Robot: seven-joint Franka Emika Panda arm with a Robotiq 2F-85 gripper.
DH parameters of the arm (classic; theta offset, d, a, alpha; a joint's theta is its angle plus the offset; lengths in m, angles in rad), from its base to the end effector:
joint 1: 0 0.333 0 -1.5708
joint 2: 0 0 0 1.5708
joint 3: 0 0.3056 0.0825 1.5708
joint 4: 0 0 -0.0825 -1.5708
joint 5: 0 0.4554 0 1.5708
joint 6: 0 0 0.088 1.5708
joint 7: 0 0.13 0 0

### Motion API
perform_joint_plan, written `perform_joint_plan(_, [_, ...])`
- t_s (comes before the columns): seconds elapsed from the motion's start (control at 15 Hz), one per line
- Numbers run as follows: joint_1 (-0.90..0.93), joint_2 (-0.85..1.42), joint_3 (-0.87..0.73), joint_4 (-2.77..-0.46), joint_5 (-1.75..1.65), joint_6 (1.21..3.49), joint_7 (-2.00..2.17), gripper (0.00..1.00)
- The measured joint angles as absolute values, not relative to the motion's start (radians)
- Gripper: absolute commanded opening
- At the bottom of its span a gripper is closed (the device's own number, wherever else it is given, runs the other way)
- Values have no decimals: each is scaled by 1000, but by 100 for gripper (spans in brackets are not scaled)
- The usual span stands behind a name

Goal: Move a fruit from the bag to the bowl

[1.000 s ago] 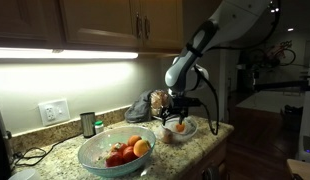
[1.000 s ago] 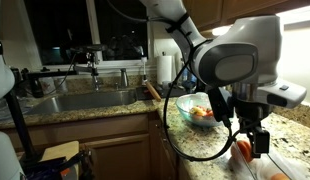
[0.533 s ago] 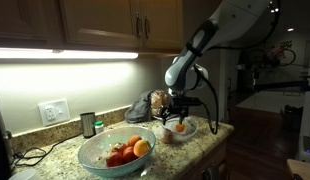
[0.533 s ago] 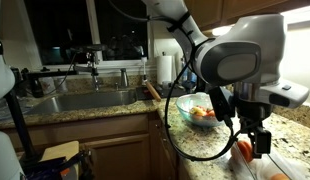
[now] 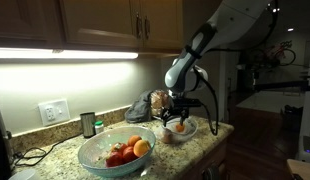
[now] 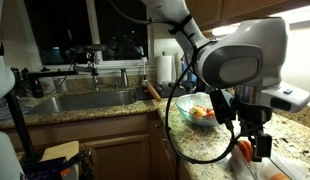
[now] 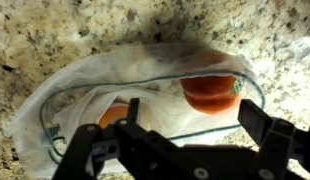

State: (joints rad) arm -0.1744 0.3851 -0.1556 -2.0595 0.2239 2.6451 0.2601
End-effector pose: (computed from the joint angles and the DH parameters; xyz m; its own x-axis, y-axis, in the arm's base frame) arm 0.6223 -0.2182 0.1821 0.7069 -0.6863 0.1713 -0.6732 -0.7271 -0.1348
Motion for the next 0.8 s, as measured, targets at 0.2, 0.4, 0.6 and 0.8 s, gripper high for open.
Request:
perform_joint_plan(0.2, [-174,385,-156,-2058,224,2644,260,100])
perform_joint_plan(0.4, [-172,386,-155,-2058,224,2644,260,100])
perform_joint_plan(0.6, [-169,406,-152,-2054,224,2644,260,100])
perform_joint_plan(0.8, [-169,440,-147,-2038,226,2645,260,100])
